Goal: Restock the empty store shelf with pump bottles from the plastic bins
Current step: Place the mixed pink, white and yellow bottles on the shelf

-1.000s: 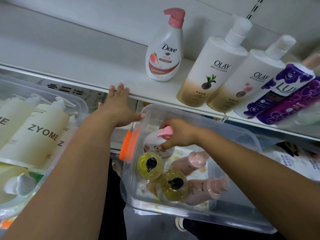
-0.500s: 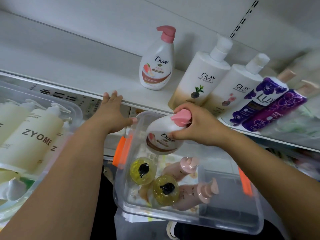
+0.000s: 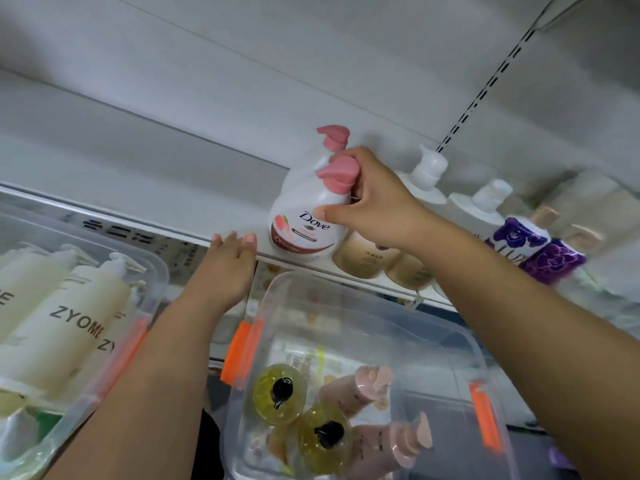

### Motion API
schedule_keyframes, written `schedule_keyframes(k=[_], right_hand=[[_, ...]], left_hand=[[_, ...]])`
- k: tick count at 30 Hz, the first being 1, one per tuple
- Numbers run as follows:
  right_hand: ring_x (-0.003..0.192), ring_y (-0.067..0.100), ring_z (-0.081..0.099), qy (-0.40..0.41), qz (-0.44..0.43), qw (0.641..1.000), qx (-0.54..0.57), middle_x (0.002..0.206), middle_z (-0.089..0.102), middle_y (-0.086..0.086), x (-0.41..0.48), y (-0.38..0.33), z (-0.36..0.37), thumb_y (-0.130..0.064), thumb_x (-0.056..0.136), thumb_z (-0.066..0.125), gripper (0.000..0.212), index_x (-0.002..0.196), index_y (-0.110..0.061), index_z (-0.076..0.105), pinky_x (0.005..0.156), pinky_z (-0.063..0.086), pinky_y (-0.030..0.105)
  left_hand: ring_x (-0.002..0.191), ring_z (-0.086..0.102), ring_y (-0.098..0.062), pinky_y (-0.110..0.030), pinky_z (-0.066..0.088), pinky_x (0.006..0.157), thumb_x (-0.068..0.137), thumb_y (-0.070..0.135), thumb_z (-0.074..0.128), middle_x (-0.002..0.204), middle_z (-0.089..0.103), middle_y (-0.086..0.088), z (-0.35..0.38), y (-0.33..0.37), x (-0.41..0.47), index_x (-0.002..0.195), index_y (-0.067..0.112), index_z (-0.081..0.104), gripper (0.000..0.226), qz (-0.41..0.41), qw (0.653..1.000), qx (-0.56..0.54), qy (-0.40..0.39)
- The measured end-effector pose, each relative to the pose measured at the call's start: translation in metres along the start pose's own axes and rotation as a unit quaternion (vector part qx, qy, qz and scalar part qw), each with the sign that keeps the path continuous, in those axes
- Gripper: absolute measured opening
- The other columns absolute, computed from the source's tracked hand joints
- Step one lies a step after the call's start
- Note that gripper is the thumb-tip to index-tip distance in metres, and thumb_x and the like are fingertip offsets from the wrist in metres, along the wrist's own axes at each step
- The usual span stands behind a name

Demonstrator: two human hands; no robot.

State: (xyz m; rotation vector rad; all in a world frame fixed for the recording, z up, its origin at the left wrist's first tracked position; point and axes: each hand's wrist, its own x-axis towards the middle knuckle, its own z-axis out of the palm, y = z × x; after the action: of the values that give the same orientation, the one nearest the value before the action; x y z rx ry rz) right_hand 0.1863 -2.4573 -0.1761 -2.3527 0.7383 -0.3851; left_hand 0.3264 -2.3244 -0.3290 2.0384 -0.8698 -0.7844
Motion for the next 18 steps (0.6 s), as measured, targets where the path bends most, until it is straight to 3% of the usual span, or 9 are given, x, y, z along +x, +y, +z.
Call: schedule_keyframes(k=[2, 4, 5, 7, 9, 11, 14, 16, 18], right_hand=[[0.095, 0.003, 0.058, -0.011, -0.006, 1.0, -0.004, 0.113, 0.057, -0.008, 0.015, 0.004, 0.009, -0.015, 0.079, 0.086, 0.052, 0.105, -0.04, 0.049, 0.066, 0.045, 0.005], [0.111, 0.014, 0.06, -0.015, -0.011, 1.0, -0.006, 0.124, 0.057, -0.002, 0.03, 0.011, 0.015, -0.015, 0.077, 0.087, 0.053, 0.104, -0.043, 0.051, 0.094, 0.052, 0.026], [0.117, 0.017, 0.059, -0.017, -0.01, 1.0, -0.005, 0.13, 0.055, -0.001, 0.036, 0.014, 0.016, -0.015, 0.076, 0.087, 0.055, 0.107, -0.044, 0.051, 0.104, 0.049, 0.034], [0.125, 0.016, 0.055, -0.026, -0.012, 1.0, -0.004, 0.134, 0.051, -0.007, 0.046, 0.018, 0.017, -0.011, 0.077, 0.084, 0.065, 0.125, -0.039, 0.05, 0.113, 0.043, 0.037], [0.125, 0.013, 0.052, -0.035, -0.009, 0.999, -0.012, 0.124, 0.047, -0.025, 0.052, 0.018, 0.015, -0.005, 0.082, 0.08, 0.077, 0.144, -0.023, 0.038, 0.114, 0.041, 0.031], [0.119, 0.009, 0.049, -0.027, -0.009, 0.999, -0.03, 0.116, 0.042, -0.03, 0.05, 0.016, 0.018, 0.002, 0.087, 0.073, 0.074, 0.147, -0.011, 0.03, 0.105, 0.041, 0.019], [0.118, 0.003, 0.048, 0.044, -0.02, 0.999, -0.013, 0.118, 0.041, -0.032, 0.036, 0.017, 0.035, 0.012, 0.087, 0.063, 0.075, 0.146, -0.013, 0.025, 0.092, 0.035, 0.002], [0.122, 0.007, 0.052, 0.108, -0.012, 0.994, 0.033, 0.127, 0.047, -0.024, 0.028, 0.026, 0.052, 0.01, 0.084, 0.067, 0.082, 0.145, -0.021, 0.023, 0.1, 0.041, 0.012], [0.117, 0.018, 0.059, 0.143, 0.039, 0.987, 0.055, 0.132, 0.054, -0.007, 0.022, 0.033, 0.067, -0.006, 0.082, 0.079, 0.088, 0.145, -0.025, 0.021, 0.101, 0.048, 0.029]], left_hand=[[0.152, -0.002, -0.014, -0.033, 0.002, 0.12, 0.105, 0.048, 0.018, 0.165, 0.011, 0.001, -0.001, -0.001, 0.0, 0.157, 0.014, 0.019, 0.062, -0.007, 1.0, -0.002, -0.005], [0.152, -0.003, -0.015, -0.033, 0.001, 0.12, 0.105, 0.049, 0.018, 0.165, 0.01, 0.0, -0.002, -0.001, 0.0, 0.157, 0.014, 0.019, 0.063, -0.005, 1.0, -0.005, -0.007], [0.152, -0.003, -0.016, -0.033, 0.001, 0.12, 0.105, 0.049, 0.018, 0.165, 0.01, 0.0, -0.002, -0.001, -0.001, 0.157, 0.014, 0.019, 0.063, -0.003, 1.0, -0.006, -0.009], [0.152, -0.004, -0.017, -0.034, 0.0, 0.12, 0.106, 0.047, 0.019, 0.165, 0.01, -0.002, -0.004, 0.002, -0.003, 0.156, 0.013, 0.019, 0.061, 0.0, 1.0, -0.009, -0.014], [0.152, -0.006, -0.019, -0.035, -0.001, 0.121, 0.107, 0.042, 0.019, 0.165, 0.008, -0.005, -0.004, 0.006, -0.005, 0.156, 0.012, 0.02, 0.058, 0.008, 1.0, 0.002, -0.023], [0.152, -0.007, -0.021, -0.037, -0.002, 0.122, 0.108, 0.038, 0.018, 0.165, 0.007, -0.008, -0.004, 0.009, -0.005, 0.156, 0.011, 0.021, 0.055, 0.014, 0.999, 0.015, -0.029], [0.151, -0.01, -0.023, -0.041, 0.0, 0.123, 0.107, 0.041, 0.017, 0.165, 0.005, -0.008, -0.003, 0.008, -0.002, 0.156, 0.012, 0.022, 0.057, 0.002, 0.999, 0.007, -0.032], [0.151, -0.011, -0.021, -0.042, 0.0, 0.122, 0.107, 0.042, 0.018, 0.166, 0.004, -0.006, -0.004, 0.01, -0.004, 0.156, 0.013, 0.019, 0.058, -0.007, 0.999, -0.011, -0.033], [0.151, -0.009, -0.019, -0.037, -0.001, 0.12, 0.108, 0.038, 0.017, 0.165, 0.005, -0.006, -0.007, 0.013, -0.006, 0.157, 0.012, 0.017, 0.055, 0.001, 0.999, -0.015, -0.031]])
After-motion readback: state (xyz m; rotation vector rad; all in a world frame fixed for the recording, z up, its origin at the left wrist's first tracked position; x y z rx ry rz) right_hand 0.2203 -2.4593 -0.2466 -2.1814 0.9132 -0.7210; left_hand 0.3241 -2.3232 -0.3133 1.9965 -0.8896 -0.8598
